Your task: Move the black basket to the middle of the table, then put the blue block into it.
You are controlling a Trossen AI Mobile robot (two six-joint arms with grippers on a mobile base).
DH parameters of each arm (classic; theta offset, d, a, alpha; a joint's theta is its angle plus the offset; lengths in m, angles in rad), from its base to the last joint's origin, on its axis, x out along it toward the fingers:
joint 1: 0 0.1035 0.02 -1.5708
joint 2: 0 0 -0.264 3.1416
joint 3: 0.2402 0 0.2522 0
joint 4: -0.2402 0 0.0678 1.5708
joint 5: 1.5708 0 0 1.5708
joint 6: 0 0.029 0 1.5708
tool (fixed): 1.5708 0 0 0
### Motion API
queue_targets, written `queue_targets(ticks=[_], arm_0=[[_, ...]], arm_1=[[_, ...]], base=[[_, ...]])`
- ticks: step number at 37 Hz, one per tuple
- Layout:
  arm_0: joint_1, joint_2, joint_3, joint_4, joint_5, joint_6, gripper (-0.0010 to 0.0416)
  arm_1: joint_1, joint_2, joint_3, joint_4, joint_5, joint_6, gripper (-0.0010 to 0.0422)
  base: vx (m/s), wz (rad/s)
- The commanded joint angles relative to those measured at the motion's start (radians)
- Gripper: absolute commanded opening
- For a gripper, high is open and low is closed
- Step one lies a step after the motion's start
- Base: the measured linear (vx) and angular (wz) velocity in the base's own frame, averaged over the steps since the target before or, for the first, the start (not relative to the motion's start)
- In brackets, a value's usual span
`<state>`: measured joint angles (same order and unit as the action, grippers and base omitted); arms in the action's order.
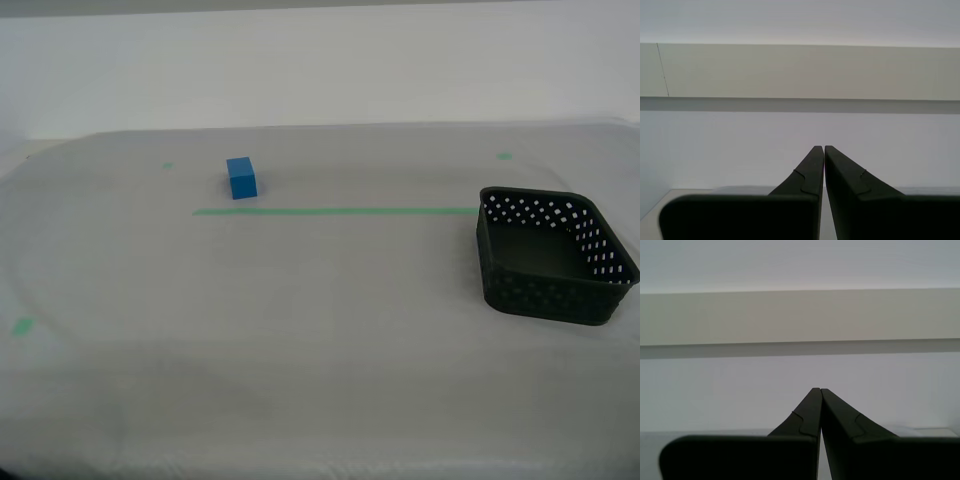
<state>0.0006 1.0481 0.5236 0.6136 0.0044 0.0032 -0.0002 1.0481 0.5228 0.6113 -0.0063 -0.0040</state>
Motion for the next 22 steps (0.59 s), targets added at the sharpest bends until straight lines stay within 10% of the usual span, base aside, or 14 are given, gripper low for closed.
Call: queue_targets(ticks=[1,22], arm_0=[[0.000,0.000,0.001,-0.019,-0.001,0.000,0.0000],[0.000,0.000,0.001,-0.019,-0.001,0.000,0.0000]], arm_1=[[0.000,0.000,0.000,0.003,-0.001,0.002,0.0000],[0.000,0.000,0.000,0.003,-0.001,0.002,0.0000]], base=[[0.000,0.000],[0.000,0.000]])
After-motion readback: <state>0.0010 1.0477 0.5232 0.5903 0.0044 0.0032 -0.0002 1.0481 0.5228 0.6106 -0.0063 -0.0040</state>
